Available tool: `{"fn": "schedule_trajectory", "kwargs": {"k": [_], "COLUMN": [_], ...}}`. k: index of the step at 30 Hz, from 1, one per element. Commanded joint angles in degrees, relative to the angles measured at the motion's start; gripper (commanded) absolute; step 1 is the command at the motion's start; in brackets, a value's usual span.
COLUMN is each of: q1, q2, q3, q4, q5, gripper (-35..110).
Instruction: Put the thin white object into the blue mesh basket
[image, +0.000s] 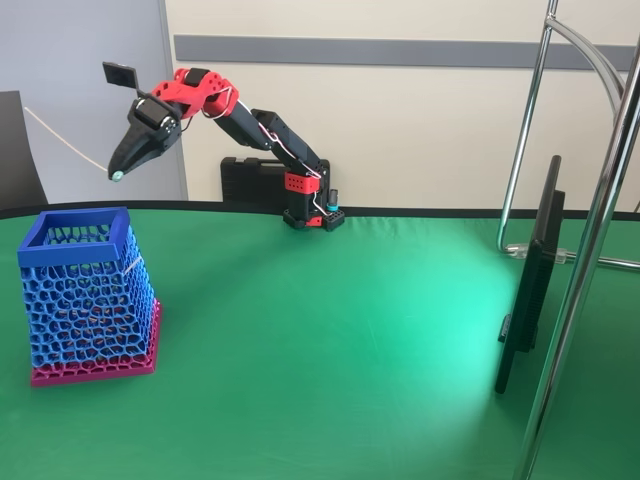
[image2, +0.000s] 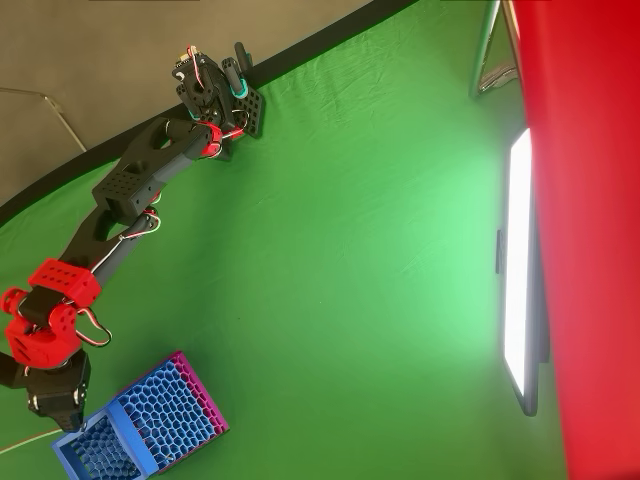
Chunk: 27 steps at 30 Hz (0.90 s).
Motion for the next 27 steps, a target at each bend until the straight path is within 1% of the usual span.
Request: {"fn": "schedule_trajectory", "kwargs": {"k": [1,7,12,20,23,27], "q1": [0.79,0.00,-1.58,-2.29,-1.93,-1.41], "q2": [-1.14,-5.62,-6.24,-5.19,-5.10,-4.75], "q3": [-4.57,-11.25,-10.99,-6.06,-4.57,-2.64], "q4": [-1.41,-1.49,-2.29,-6.42,-7.47,-8.96], "q5": [-1.32,-3.52,-5.10,-6.15,-6.59,-6.68], "gripper": [3,4,4,4,6,14]}}
